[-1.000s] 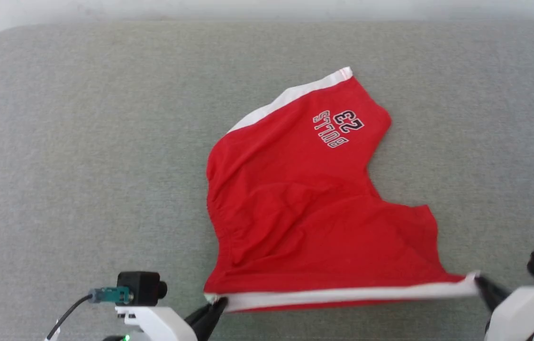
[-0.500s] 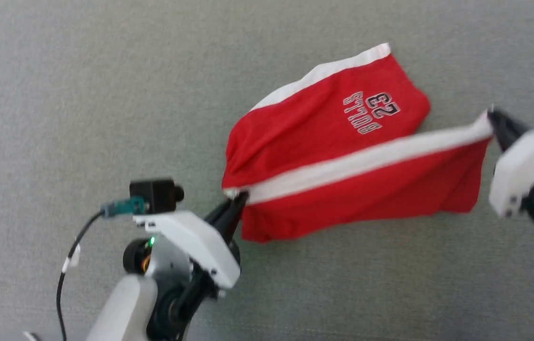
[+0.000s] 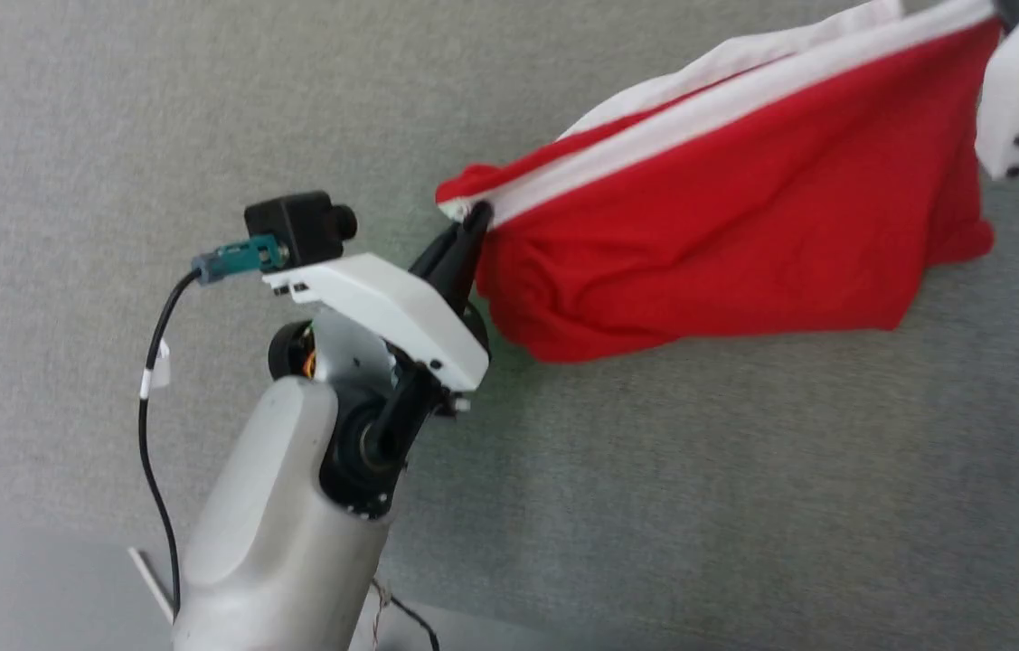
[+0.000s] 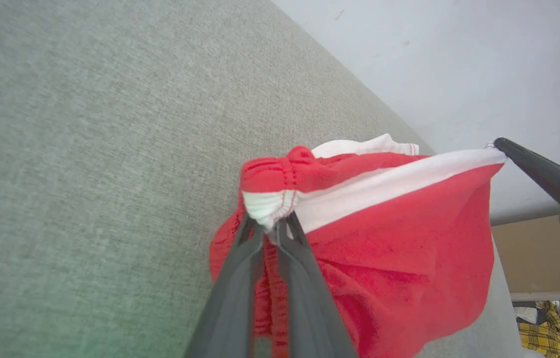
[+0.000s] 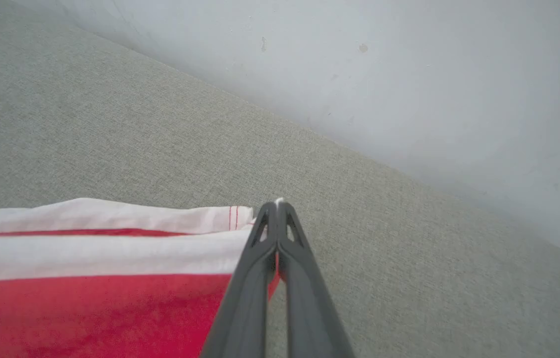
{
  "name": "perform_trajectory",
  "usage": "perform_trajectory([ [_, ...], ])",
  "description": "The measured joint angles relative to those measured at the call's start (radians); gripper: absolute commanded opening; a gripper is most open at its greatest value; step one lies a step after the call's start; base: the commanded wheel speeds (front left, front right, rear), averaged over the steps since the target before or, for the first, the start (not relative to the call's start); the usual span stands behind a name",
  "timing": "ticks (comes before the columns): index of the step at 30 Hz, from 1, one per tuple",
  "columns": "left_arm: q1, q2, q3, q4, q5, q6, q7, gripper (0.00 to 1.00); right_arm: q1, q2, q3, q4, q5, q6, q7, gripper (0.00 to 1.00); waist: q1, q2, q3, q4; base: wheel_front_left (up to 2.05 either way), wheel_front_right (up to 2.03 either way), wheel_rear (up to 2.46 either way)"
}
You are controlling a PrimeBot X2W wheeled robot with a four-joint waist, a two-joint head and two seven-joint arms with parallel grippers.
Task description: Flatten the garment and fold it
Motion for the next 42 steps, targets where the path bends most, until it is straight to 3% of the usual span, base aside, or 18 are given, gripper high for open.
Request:
perform_trajectory([
  [10, -0.081, -0.011, -0.047, 0.067, -0.060, -0.004, -0.099, 0.03, -0.150, -0.017, 0.073, 0.219, -0.024, 0.000, -0.019, 0.00, -0.0001, 0.0000, 0.093, 0.067, 0.00, 0.00, 0.00],
  [12, -0.084, -0.011, -0.061, 0.068, -0.073, -0.010, -0.111, 0.58, -0.165, -0.018, 0.081, 0.254, -0.018, 0.000, -0.012, 0.00, -0.0001, 0.0000, 0.100, 0.075, 0.00, 0.00, 0.00],
  [13, -0.086, -0.011, -0.067, 0.068, -0.080, -0.012, -0.115, 1.00, -0.170, -0.018, 0.082, 0.273, -0.013, 0.000, -0.006, 0.08, -0.0001, 0.0000, 0.102, 0.078, 0.00, 0.00, 0.00],
  [14, -0.086, -0.011, -0.075, 0.068, -0.081, -0.012, -0.119, 1.00, -0.172, -0.018, 0.084, 0.287, -0.008, 0.000, -0.005, 0.43, 0.0000, 0.0000, 0.100, 0.079, 0.00, 0.00, 0.00],
  [15, -0.086, -0.011, -0.084, 0.067, -0.082, -0.013, -0.120, 1.00, -0.174, -0.018, 0.083, 0.296, -0.002, 0.000, -0.004, 1.00, -0.0001, 0.0000, 0.097, 0.079, 0.00, 0.00, 0.00],
  [23, 0.007, 0.009, -0.116, 0.018, -0.071, -0.014, -0.155, 1.00, -0.103, -0.019, 0.055, 0.291, 0.060, 0.000, -0.114, 1.00, -0.0002, 0.0000, 0.023, 0.070, 0.00, 0.00, 0.00],
  [31, 0.144, 0.047, -0.154, -0.050, 0.003, 0.009, -0.222, 1.00, 0.149, -0.009, -0.034, 0.118, 0.100, 0.000, -0.273, 1.00, -0.0004, 0.0000, -0.105, 0.055, 0.00, 0.00, 0.00],
  [42, 0.185, 0.052, -0.201, 0.118, 0.132, 0.059, -0.361, 1.00, 0.529, 0.178, -0.117, -0.187, 0.086, 0.000, -0.417, 1.00, -0.0006, 0.0000, -0.243, 0.001, 0.00, 0.00, 0.00],
])
